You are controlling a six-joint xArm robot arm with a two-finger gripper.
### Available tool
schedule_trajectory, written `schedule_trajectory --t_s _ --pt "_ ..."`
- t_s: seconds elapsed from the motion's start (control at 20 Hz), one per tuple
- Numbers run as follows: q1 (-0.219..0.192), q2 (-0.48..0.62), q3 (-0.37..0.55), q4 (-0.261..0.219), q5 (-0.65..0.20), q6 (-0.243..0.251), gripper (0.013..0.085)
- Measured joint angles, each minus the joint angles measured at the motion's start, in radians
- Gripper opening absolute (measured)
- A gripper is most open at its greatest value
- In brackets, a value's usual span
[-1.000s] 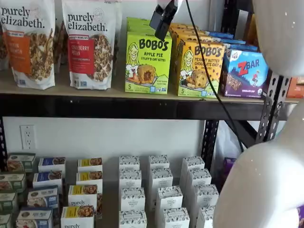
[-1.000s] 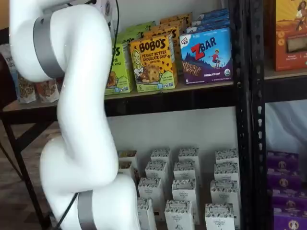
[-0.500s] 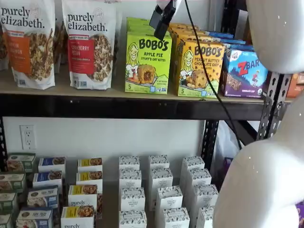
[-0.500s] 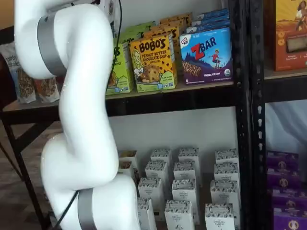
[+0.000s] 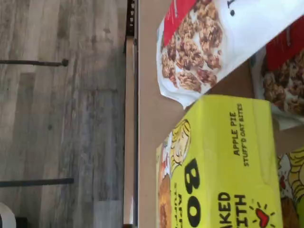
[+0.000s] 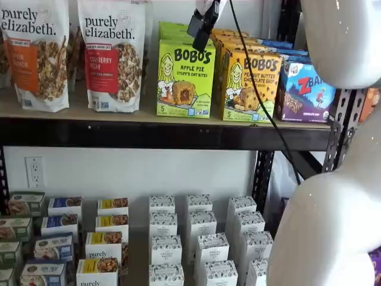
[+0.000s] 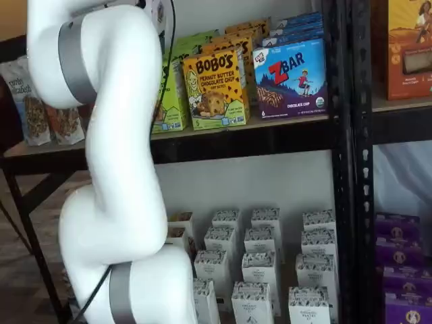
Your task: Pick the green box on the top shelf, the fourth from the left
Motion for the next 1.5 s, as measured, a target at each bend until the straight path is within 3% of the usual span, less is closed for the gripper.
schedule_trajectory --t_s 1.5 --pt "0.023 0.066 0.005 -0.074 -0.017 -0.007 0.0850"
